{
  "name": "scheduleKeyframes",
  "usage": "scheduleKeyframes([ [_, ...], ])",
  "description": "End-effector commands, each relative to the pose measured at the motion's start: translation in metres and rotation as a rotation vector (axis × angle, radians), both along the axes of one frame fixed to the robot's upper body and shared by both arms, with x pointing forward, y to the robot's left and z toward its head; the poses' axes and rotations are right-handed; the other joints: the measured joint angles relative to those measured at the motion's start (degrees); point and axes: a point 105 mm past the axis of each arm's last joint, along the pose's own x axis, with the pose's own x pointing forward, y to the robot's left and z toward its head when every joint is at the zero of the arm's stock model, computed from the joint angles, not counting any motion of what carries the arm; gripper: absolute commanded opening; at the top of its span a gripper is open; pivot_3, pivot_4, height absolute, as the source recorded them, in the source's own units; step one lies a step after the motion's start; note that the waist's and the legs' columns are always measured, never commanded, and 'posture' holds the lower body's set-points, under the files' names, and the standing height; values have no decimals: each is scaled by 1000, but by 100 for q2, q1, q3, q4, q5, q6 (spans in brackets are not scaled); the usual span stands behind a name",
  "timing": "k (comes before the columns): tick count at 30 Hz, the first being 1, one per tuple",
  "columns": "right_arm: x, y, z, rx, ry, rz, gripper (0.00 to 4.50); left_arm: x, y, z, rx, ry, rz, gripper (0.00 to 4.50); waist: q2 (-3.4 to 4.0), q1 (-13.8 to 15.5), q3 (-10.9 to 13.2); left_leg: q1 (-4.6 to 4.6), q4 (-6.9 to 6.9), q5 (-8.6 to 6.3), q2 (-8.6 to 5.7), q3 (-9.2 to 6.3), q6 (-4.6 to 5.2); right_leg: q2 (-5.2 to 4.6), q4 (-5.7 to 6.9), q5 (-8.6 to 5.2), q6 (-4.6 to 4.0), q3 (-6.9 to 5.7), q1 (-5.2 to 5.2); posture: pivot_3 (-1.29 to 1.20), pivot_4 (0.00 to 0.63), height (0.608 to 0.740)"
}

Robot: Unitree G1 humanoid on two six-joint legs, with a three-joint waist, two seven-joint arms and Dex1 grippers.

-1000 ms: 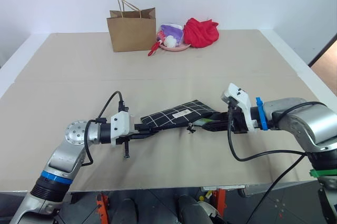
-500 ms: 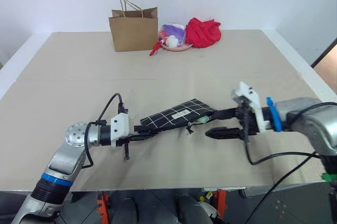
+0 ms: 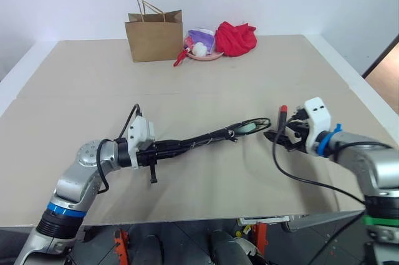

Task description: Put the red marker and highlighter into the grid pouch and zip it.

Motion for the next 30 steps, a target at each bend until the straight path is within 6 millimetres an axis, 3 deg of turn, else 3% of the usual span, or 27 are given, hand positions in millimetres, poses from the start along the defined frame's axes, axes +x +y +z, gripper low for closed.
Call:
scheduleKeyframes([
  [1,6,-10,13,-69,-92,-141,4463,0,3,10,0,-44,9,0,-1,4,0,0,0,0,0,0,0,0,0,-3,1,0,1,0,150,740],
  [7,12,-19,-4,-76,-79,-290,4463,-3,1,3,70,-99,0,0,0,6,0,0,-21,-1,0,-4,0,1,0,-13,-6,-2,-3,0,150,740],
  [12,13,-13,-17,-57,-51,-305,4463,2,1,3,92,-157,14,0,-2,2,-2,4,-19,0,0,-4,0,1,-1,-11,-9,-2,1,0,150,740],
  [17,12,-4,-22,-56,-44,-294,2372,3,1,1,102,-163,17,0,-3,-1,-2,9,-17,4,0,-4,5,1,-1,-9,-24,-2,4,0,150,740],
  [20,10,-2,-28,-65,-28,-310,822,4,3,-1,112,-168,17,0,-4,1,-3,9,-16,5,0,-4,5,1,-1,-9,-26,-2,5,0,150,740],
  [21,9,-2,-31,-60,-20,-325,569,4,4,-2,118,-171,16,0,-4,2,-3,9,-16,5,0,-4,5,1,-1,-9,-26,-2,5,0,150,740],
  [25,6,-3,-33,-70,-17,-318,572,3,8,-8,150,-183,3,0,-6,3,-4,9,-17,5,0,-4,5,1,-1,-8,-24,-2,5,0,150,740],
  [30,3,3,3,-105,-139,-68,572,5,11,-10,156,-179,-2,0,-5,28,-3,3,-18,5,-2,-4,5,-2,-4,-14,-18,-2,4,0,150,740],
])
